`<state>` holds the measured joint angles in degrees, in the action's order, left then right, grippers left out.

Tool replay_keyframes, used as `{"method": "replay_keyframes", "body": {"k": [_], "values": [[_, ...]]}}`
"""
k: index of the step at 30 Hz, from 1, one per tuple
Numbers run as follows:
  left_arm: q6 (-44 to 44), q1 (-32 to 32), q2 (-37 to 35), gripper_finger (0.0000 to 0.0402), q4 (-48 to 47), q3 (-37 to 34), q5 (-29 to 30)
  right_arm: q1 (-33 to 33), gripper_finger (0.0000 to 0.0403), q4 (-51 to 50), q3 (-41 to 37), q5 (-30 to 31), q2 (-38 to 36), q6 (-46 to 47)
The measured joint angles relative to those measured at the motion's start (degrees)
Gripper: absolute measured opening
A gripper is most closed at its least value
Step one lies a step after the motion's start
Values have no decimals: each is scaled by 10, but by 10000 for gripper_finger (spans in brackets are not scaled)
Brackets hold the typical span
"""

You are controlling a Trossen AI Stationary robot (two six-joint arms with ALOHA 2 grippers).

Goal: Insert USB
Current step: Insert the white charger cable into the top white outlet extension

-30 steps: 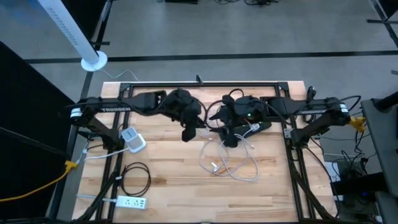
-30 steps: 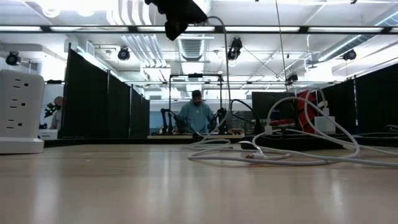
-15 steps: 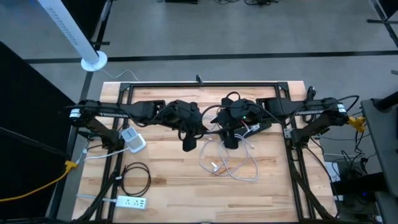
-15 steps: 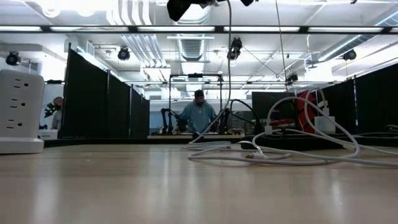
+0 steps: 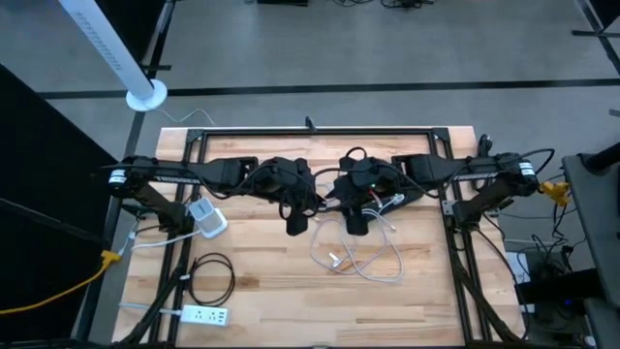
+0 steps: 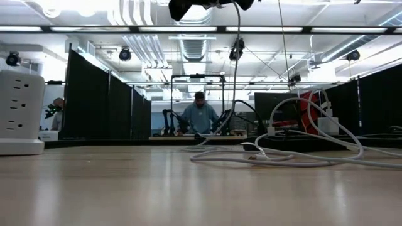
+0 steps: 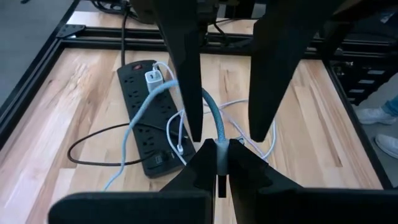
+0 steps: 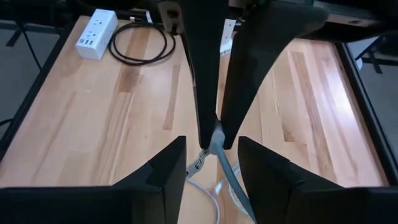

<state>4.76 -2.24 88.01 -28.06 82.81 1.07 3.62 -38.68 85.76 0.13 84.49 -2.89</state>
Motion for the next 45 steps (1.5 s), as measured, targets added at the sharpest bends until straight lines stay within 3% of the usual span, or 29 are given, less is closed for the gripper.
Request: {"method": "replay_keyframes", "body": {"k": [14, 32, 45], "values": [[2, 0, 0, 3, -1, 0, 10, 0, 5, -6, 0, -1, 1, 30], [0, 0, -6, 2, 11, 0, 10, 0, 6, -13, 1, 11, -3, 60], [-7, 0, -8, 2, 16, 0, 10, 0, 61, 2, -1, 9, -13, 91]]}}
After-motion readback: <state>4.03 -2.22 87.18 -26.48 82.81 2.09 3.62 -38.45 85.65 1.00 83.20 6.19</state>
